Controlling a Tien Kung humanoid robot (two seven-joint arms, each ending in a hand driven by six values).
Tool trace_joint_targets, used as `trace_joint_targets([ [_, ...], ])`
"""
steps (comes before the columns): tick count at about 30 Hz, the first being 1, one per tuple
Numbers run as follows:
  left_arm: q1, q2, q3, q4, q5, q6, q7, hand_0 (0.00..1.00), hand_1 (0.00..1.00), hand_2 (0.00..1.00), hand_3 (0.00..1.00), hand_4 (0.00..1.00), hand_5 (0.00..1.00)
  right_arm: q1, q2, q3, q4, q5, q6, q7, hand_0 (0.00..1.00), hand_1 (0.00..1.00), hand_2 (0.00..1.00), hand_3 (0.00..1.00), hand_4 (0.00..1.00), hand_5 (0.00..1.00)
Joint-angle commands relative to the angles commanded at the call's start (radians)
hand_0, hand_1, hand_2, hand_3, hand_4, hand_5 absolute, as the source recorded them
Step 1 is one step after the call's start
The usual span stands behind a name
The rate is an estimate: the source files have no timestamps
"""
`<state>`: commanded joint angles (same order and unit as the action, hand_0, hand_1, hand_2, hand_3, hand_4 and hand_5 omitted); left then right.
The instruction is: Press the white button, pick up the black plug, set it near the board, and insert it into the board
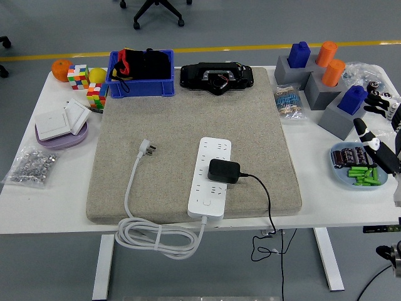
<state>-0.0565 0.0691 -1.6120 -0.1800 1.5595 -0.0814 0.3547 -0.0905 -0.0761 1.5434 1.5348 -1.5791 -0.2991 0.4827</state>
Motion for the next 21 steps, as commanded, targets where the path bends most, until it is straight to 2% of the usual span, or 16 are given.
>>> trace_joint_targets([
  [10,-0.006,0.001,0.012,0.0,-0.013,0.0,-0.002,0.775,0.711,0.666,0.73,0.648,0.541,0.003,0.0,0.008,0.009,-0.016,0.006,-0.014,0.679,0.6,0.625,0.686,0.913,0.648],
  [21,-0.003,0.005,-0.008,0.0,0.005,0.002,0.001,0.775,0.711,0.665,0.731,0.649,0.544,0.003,0.002,0.008,0.013,-0.024,0.004,-0.007,0.664,0.587,0.622,0.682,0.902,0.639],
])
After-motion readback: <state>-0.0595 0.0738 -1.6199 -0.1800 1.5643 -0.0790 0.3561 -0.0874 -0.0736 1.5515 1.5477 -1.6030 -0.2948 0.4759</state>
